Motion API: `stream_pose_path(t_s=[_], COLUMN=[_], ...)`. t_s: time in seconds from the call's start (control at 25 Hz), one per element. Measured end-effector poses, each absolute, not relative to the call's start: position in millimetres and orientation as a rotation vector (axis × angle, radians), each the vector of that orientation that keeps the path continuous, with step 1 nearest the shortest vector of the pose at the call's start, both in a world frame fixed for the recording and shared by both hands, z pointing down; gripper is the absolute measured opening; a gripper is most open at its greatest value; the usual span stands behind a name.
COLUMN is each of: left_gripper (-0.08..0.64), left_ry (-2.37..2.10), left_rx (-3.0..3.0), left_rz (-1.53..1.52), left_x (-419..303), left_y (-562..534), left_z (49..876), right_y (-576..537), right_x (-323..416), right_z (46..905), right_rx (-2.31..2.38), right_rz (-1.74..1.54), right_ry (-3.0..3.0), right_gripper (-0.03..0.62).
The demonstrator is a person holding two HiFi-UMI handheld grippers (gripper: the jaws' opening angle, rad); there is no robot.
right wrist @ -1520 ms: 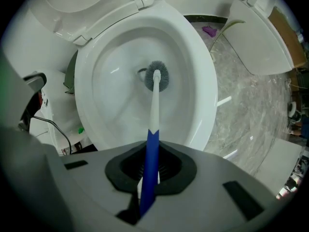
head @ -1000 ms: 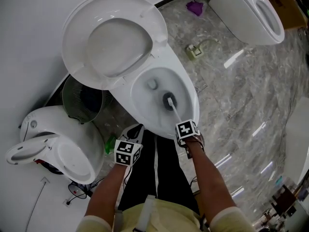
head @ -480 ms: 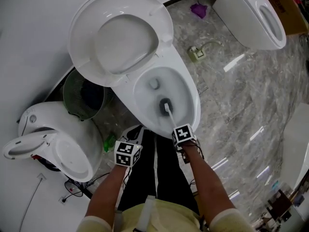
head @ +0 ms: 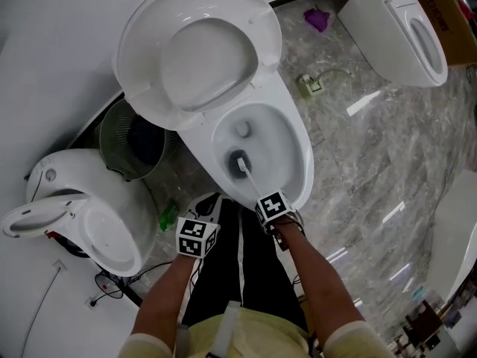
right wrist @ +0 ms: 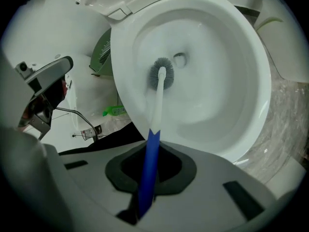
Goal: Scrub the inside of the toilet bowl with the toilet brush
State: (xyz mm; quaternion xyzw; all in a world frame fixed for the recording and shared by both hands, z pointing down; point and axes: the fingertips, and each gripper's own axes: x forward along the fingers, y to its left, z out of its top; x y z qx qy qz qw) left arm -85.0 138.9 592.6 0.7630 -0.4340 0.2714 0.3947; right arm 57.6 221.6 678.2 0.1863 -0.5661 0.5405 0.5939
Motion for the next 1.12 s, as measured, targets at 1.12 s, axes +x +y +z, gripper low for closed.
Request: stream_pose_path(t_s=[1.12], left_gripper=[0.015], left_ry=[-1.205], left_rx=[1.900], left_rz=[0.620], left_x=[-103], left_y=[113], left_z=[590], right_y=[125], right_x=[24], right_z=[682], right_rx=[0.505], right_rz=[1.058], right_ry=[-1.485], right_gripper=[0.032])
